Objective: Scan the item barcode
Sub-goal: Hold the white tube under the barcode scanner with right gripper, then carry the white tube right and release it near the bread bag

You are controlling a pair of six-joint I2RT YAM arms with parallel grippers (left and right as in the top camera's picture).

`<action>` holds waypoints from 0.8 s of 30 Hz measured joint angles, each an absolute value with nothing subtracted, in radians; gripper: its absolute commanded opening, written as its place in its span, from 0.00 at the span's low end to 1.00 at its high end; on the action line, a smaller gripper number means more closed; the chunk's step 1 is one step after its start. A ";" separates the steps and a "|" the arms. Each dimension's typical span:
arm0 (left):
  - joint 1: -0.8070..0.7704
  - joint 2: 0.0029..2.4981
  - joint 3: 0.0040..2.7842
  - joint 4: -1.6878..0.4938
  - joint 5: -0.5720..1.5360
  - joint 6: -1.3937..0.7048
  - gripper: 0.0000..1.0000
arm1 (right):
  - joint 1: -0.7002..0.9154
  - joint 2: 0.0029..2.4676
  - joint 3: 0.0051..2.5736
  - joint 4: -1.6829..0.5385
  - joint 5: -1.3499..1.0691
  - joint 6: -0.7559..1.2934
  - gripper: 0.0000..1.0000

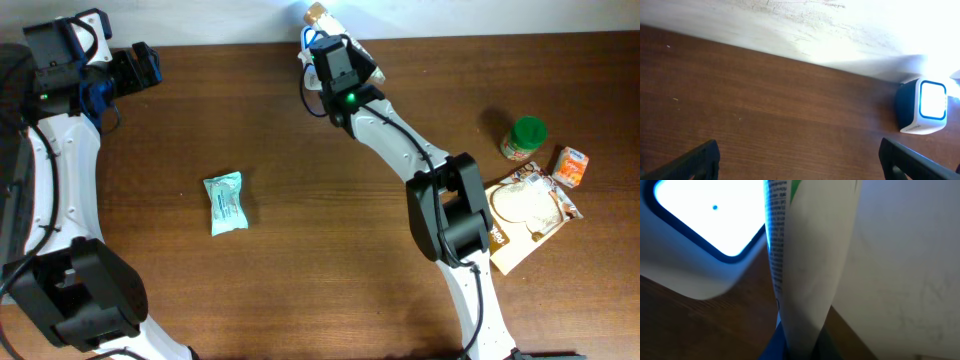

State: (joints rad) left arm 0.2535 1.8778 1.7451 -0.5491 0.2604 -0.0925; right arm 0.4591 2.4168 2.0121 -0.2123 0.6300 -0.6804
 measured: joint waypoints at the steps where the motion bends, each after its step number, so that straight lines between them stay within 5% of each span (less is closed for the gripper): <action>1: 0.253 1.878 1.745 -0.549 0.260 -0.093 0.99 | 0.467 2.413 2.012 -0.224 0.630 -0.657 0.04; 11: 0.253 1.878 1.745 -0.549 0.260 -0.093 0.99 | 0.527 2.069 2.007 -0.654 0.387 -0.276 0.04; 16: 0.253 1.878 1.745 -0.549 0.260 -0.093 0.99 | 0.464 1.806 2.034 -1.102 0.281 -0.004 0.04; 24: 0.253 1.878 1.745 -0.549 0.260 -0.093 0.99 | 0.287 1.875 1.949 -1.377 0.205 0.220 0.04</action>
State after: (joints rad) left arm 0.2535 1.8778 1.7451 -0.5491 0.2604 -0.0925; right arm 0.2874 1.8748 1.9488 -1.3769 0.2047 0.2203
